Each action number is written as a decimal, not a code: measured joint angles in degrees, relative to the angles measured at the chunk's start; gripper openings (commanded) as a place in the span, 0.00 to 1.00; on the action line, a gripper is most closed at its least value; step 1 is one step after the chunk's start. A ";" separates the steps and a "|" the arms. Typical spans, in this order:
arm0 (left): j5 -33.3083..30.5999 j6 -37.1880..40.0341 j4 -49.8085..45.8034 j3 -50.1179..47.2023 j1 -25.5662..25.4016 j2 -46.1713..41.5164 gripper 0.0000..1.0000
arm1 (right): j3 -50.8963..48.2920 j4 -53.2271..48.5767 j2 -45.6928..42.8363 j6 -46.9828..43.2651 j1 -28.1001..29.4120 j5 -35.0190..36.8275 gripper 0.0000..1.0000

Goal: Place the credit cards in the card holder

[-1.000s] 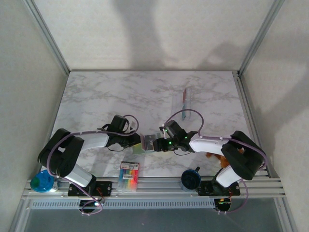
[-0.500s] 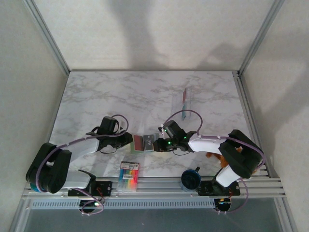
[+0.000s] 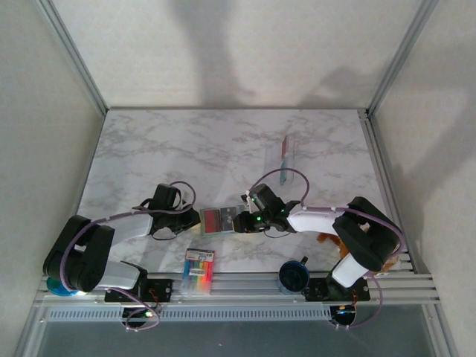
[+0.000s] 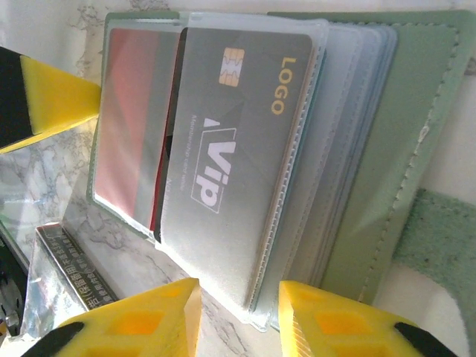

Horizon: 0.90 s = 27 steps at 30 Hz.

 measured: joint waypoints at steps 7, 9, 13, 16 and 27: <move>0.90 0.00 0.98 -0.04 0.11 0.63 0.06 | 0.63 1.53 1.84 1.20 0.00 -1.99 0.36; 1.01 0.00 1.14 -0.09 0.15 0.70 0.06 | 0.66 2.19 2.10 1.62 0.00 -2.49 0.36; 1.11 0.00 1.14 -0.09 0.26 0.70 0.05 | 0.70 3.45 2.12 2.29 -0.04 -3.72 0.35; 1.11 0.00 1.14 -0.09 0.26 0.70 0.06 | 1.11 4.50 2.12 2.47 -0.04 -5.01 0.33; 0.59 -0.07 0.55 -0.55 0.98 -1.20 0.15 | 6.71 5.99 3.15 1.44 1.44 -9.33 0.38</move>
